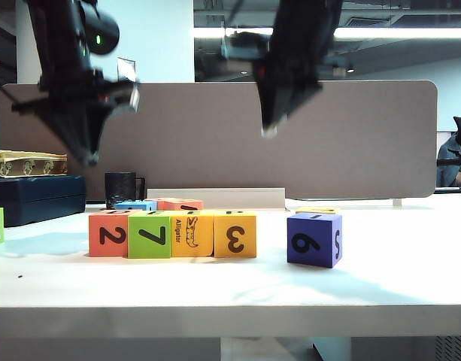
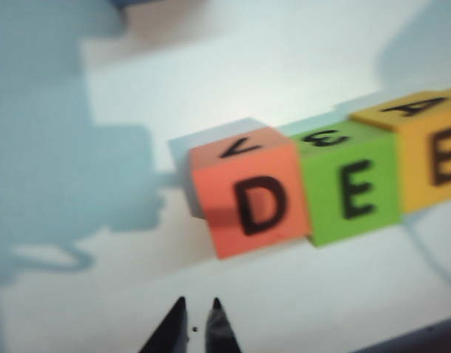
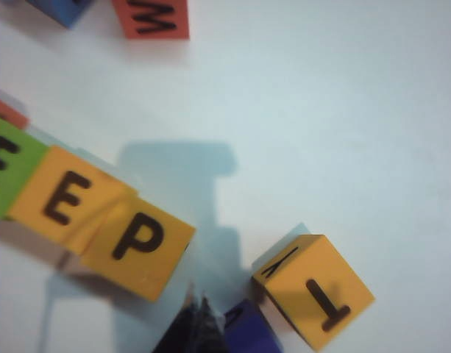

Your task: Select the appropriate blocks from the scattered letter blocks on the table and arrange them in a row to spell out "DEEP".

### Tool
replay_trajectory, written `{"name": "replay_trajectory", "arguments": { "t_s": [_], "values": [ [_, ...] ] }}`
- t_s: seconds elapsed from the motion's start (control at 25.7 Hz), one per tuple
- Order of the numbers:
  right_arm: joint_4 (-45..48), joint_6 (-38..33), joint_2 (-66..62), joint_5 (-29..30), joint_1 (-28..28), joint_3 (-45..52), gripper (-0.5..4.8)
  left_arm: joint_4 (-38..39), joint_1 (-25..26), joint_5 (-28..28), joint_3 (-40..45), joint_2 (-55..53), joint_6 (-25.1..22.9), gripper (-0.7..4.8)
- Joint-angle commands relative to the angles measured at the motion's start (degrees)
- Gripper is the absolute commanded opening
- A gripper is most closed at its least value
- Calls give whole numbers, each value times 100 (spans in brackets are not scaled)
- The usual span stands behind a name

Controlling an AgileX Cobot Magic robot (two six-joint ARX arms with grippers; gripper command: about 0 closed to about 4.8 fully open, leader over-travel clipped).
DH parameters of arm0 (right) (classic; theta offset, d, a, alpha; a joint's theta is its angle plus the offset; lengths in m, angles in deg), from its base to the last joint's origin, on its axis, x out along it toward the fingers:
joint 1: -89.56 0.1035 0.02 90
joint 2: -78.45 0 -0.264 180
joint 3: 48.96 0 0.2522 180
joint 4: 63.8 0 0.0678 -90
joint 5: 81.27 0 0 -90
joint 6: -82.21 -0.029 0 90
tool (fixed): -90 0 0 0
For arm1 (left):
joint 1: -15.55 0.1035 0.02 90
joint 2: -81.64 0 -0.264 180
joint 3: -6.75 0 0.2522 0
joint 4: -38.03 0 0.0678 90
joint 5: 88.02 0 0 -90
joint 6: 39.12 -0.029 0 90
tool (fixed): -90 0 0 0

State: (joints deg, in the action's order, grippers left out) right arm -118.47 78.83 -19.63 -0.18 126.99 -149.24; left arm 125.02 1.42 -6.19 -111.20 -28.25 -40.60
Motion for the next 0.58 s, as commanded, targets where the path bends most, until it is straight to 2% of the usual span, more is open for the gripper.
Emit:
{"name": "replay_trajectory", "arguments": {
  "t_s": [0.04, 0.31, 0.58],
  "values": [
    [-868, -2, 57, -2, 133, -529, -2, -20, -107, -109, -11, 431, -9, 48],
    [-1788, -2, 66, 0, 564, -1488, -2, -260, -306, -131, -11, 1390, -20, 47],
    [-2293, -2, 66, -46, 1025, -2105, -2, 7, -306, -256, -9, 2068, -149, 48]
  ]
}}
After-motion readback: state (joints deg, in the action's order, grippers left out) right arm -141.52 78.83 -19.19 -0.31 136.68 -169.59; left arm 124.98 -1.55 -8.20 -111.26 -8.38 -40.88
